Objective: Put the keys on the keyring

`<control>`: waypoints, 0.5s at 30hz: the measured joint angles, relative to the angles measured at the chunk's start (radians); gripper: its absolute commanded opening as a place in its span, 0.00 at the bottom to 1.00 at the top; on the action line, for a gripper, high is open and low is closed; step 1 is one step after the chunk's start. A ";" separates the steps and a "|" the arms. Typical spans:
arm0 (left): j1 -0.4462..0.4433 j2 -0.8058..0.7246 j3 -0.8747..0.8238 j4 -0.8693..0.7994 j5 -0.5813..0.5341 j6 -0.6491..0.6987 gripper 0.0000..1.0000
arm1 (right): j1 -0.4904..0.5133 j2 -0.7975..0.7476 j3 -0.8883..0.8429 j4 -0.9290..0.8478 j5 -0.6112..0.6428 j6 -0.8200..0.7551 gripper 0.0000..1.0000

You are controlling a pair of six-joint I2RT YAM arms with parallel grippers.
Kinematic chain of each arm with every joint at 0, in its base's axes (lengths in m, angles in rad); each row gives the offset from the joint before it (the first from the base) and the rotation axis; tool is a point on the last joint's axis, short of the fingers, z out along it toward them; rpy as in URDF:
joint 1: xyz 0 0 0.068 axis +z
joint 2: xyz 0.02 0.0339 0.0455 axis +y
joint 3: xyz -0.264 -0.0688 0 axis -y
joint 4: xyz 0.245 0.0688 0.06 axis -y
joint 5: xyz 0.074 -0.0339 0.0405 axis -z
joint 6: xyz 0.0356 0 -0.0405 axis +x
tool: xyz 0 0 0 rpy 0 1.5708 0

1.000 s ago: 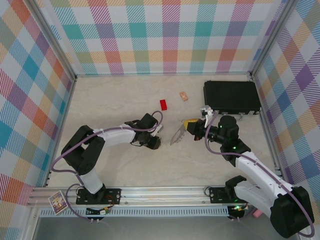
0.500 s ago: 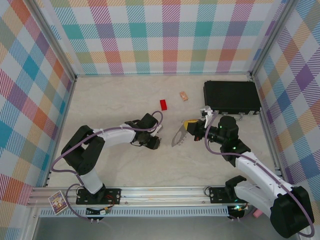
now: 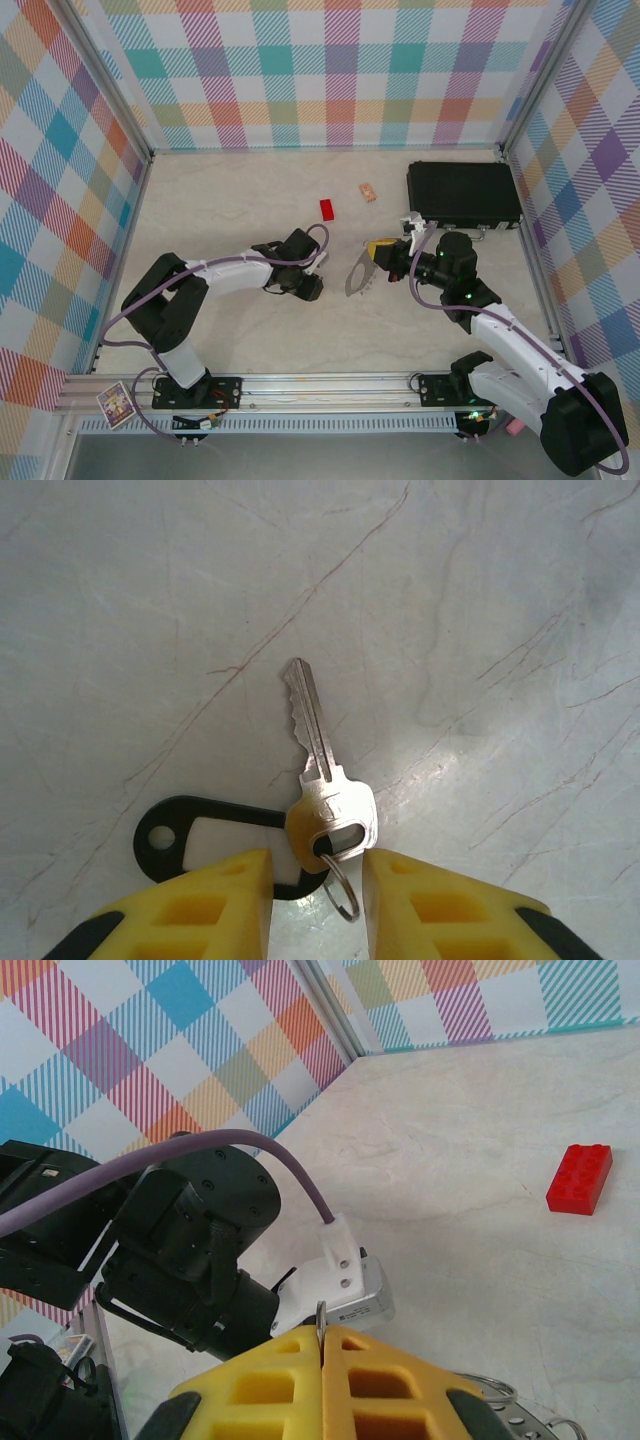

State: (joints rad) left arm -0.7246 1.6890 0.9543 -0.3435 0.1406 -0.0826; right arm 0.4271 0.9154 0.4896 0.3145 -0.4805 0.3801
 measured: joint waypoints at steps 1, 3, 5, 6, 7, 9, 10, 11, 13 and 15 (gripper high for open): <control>0.000 -0.006 0.000 -0.002 -0.004 -0.002 0.29 | 0.000 0.000 0.000 0.000 0.000 0.000 0.00; 0.000 -0.017 -0.001 -0.002 -0.011 -0.003 0.29 | 0.000 0.000 0.000 0.000 0.000 0.000 0.00; -0.001 -0.024 -0.001 -0.003 -0.014 -0.004 0.30 | 0.000 0.000 0.000 0.000 0.000 0.000 0.00; -0.002 -0.024 -0.001 -0.003 -0.016 -0.006 0.30 | 0.000 0.000 0.000 0.000 0.000 0.000 0.00; -0.003 -0.024 -0.001 -0.003 -0.021 -0.007 0.31 | 0.000 0.000 0.000 0.000 0.000 0.000 0.00; -0.009 -0.024 -0.001 -0.007 -0.030 -0.008 0.33 | 0.000 0.000 0.000 0.000 0.000 0.000 0.00; -0.015 -0.024 -0.001 -0.009 -0.035 -0.011 0.34 | 0.000 0.000 0.000 0.000 0.000 0.000 0.00; -0.021 -0.024 -0.001 -0.013 -0.041 -0.014 0.35 | 0.000 0.000 0.000 0.000 0.000 0.000 0.00; -0.034 -0.024 -0.002 -0.018 -0.054 -0.026 0.39 | 0.000 0.000 0.000 0.000 0.000 0.000 0.00; -0.046 -0.026 -0.004 -0.018 -0.071 -0.037 0.40 | 0.000 0.000 0.000 0.000 0.000 0.000 0.00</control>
State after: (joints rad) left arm -0.7704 1.6627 0.9504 -0.3611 0.0696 -0.1192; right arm 0.4271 0.9154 0.4892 0.3145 -0.4808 0.3801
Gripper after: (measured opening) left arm 0.390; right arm 0.048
